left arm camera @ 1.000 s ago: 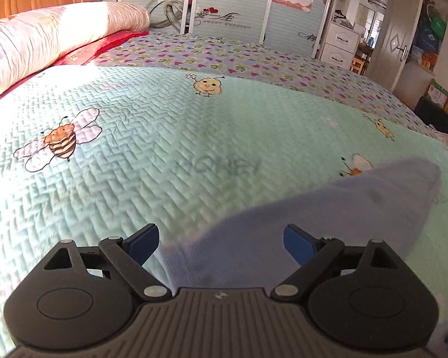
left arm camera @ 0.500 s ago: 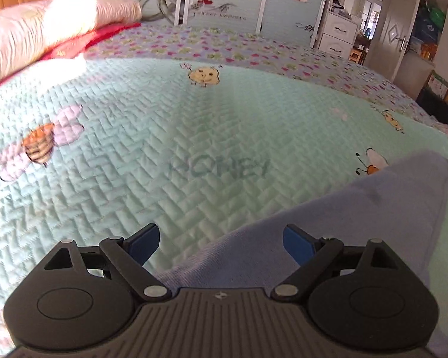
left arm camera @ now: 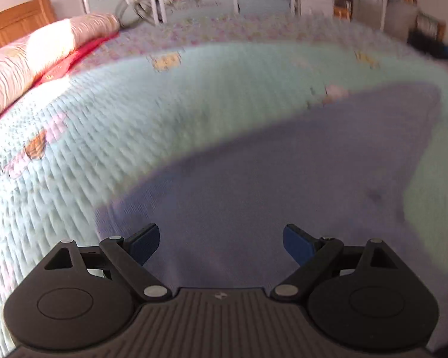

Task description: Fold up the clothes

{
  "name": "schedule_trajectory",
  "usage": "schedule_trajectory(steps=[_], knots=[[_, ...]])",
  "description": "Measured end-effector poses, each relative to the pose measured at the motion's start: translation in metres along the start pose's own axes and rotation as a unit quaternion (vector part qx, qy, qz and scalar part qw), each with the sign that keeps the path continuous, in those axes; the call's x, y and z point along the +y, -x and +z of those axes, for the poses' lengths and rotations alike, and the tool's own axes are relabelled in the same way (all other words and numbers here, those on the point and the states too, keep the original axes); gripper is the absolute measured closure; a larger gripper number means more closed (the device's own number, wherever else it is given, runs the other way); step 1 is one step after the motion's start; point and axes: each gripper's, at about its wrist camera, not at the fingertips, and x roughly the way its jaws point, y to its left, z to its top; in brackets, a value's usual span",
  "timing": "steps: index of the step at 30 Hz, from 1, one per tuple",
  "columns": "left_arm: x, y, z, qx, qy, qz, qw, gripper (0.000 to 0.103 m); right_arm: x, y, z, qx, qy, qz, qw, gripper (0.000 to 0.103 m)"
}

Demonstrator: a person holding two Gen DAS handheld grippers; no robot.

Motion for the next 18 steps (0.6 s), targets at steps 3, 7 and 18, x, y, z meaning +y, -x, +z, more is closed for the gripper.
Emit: schedule_trajectory(steps=[3,7,18], knots=[[0.001,-0.014,-0.02,0.012,0.022,-0.006,0.9997,0.008,0.035,0.005,0.009,-0.027,0.035,0.022,0.999,0.095],[0.007,-0.014,-0.024,0.005,0.041,-0.015,0.999,0.005,0.053,-0.012,0.027,-0.045,0.06,0.038,0.996,0.087],[0.003,-0.018,-0.03,-0.022,0.049,-0.009,0.9985,0.0,-0.003,0.014,0.085,-0.128,-0.009,-0.091,0.988,0.095]])
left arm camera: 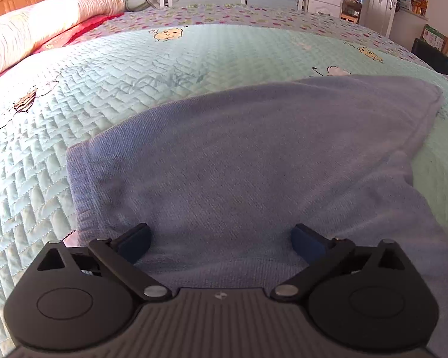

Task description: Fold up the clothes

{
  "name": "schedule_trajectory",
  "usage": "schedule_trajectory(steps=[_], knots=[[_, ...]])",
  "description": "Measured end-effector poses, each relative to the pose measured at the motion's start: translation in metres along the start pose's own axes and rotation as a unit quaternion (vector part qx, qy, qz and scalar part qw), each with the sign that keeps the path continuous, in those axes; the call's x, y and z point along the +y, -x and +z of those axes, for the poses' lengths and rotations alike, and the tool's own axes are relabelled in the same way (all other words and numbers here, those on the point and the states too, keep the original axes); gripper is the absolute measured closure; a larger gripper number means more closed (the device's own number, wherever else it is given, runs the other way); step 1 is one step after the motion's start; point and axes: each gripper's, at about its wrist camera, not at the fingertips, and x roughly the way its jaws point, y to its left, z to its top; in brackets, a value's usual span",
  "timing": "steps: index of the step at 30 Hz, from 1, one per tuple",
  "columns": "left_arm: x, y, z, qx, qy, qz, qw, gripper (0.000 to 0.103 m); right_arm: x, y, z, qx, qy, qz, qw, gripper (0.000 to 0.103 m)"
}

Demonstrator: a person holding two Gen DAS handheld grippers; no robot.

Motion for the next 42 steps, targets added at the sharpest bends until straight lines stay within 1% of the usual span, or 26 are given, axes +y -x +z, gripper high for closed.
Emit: schedule_trajectory(steps=[2,4,7,8,10,11,14,16,19,21,25,26,27,28,29,30,31,32,33,35,36,38,39,40,41,42], knots=[[0.0,0.0,-0.002,-0.007,0.003,0.001,1.0,0.0,-0.008,-0.01,0.024,-0.009,0.009,-0.017,1.0,0.095],[0.0,0.001,-0.006,-0.022,0.006,0.001,0.9997,0.0,-0.02,-0.027,0.047,-0.002,0.004,-0.008,1.0,0.095],[-0.002,0.004,-0.016,-0.051,0.006,0.005,0.9986,0.0,-0.051,-0.053,0.076,0.008,-0.008,-0.016,1.0,0.086],[-0.002,0.004,-0.018,-0.058,0.006,0.006,0.9983,0.0,-0.064,-0.061,0.085,0.011,-0.013,-0.022,1.0,0.087],[-0.001,0.004,-0.019,-0.063,0.008,0.005,0.9979,0.0,-0.101,-0.064,0.103,0.008,-0.043,-0.023,0.999,0.093],[-0.001,0.004,-0.02,-0.066,0.01,0.003,0.9978,0.0,-0.123,-0.063,0.112,0.002,-0.067,-0.007,0.998,0.101],[0.001,0.004,-0.021,-0.072,0.013,-0.002,0.9973,0.0,-0.188,-0.056,0.146,-0.031,-0.126,0.007,0.992,0.103],[0.001,0.003,-0.021,-0.074,0.015,-0.005,0.9971,0.0,-0.231,-0.047,0.17,-0.062,-0.168,0.011,0.984,0.103],[0.001,0.003,-0.022,-0.076,0.016,-0.005,0.9969,0.0,-0.288,-0.027,0.201,-0.135,-0.206,-0.027,0.969,0.103],[0.001,0.003,-0.022,-0.077,0.017,-0.006,0.9969,0.0,-0.326,-0.011,0.217,-0.186,-0.236,-0.051,0.952,0.103],[0.002,0.004,-0.023,-0.077,0.017,-0.006,0.9969,0.0,-0.352,0.015,0.228,-0.278,-0.284,-0.093,0.913,0.103],[0.002,0.004,-0.023,-0.077,0.018,-0.006,0.9969,0.0,-0.344,0.011,0.225,-0.277,-0.279,-0.084,0.916,0.094],[0.002,0.004,-0.023,-0.077,0.018,-0.007,0.9968,0.0,-0.335,0.006,0.223,-0.271,-0.272,-0.073,0.92,0.09],[0.002,0.004,-0.023,-0.077,0.018,-0.007,0.9968,0.0,-0.322,-0.006,0.221,-0.233,-0.251,-0.046,0.938,0.082],[0.002,0.004,-0.023,-0.077,0.018,-0.007,0.9968,0.0,-0.309,-0.018,0.22,-0.196,-0.229,-0.019,0.953,0.078],[0.003,0.004,-0.023,-0.078,0.019,-0.007,0.9968,0.0,-0.296,-0.03,0.218,-0.157,-0.205,0.003,0.966,0.078],[0.003,0.005,-0.023,-0.078,0.019,-0.008,0.9967,0.0,-0.288,-0.039,0.219,-0.12,-0.173,-0.011,0.977,0.078],[0.003,0.004,-0.024,-0.078,0.019,-0.008,0.9967,0.0,-0.296,-0.041,0.226,-0.116,-0.161,-0.027,0.98,0.092],[0.003,0.004,-0.024,-0.078,0.019,-0.008,0.9967,0.0,-0.305,-0.043,0.233,-0.112,-0.149,-0.043,0.982,0.103],[0.003,0.004,-0.024,-0.078,0.02,-0.008,0.9967,0.0,-0.324,-0.044,0.247,-0.111,-0.132,-0.076,0.982,0.103],[0.003,0.004,-0.024,-0.078,0.019,-0.008,0.9967,0.0,-0.341,-0.034,0.255,-0.156,-0.168,-0.104,0.968,0.103],[0.003,0.004,-0.023,-0.078,0.019,-0.007,0.9968,0.0,-0.343,-0.015,0.265,-0.229,-0.163,-0.189,0.941,0.103],[0.003,0.004,-0.023,-0.078,0.019,-0.007,0.9968,0.0,-0.338,-0.011,0.262,-0.239,-0.155,-0.194,0.939,0.103],[0.003,0.005,-0.022,-0.078,0.019,-0.007,0.9968,0.0,-0.332,-0.008,0.259,-0.248,-0.147,-0.2,0.936,0.096],[0.003,0.006,-0.021,-0.078,0.019,-0.006,0.9968,0.0,-0.327,-0.005,0.256,-0.254,-0.138,-0.201,0.936,0.095],[0.003,0.008,-0.02,-0.078,0.02,-0.003,0.9968,0.0,-0.32,-0.007,0.251,-0.236,-0.126,-0.176,0.947,0.095]])
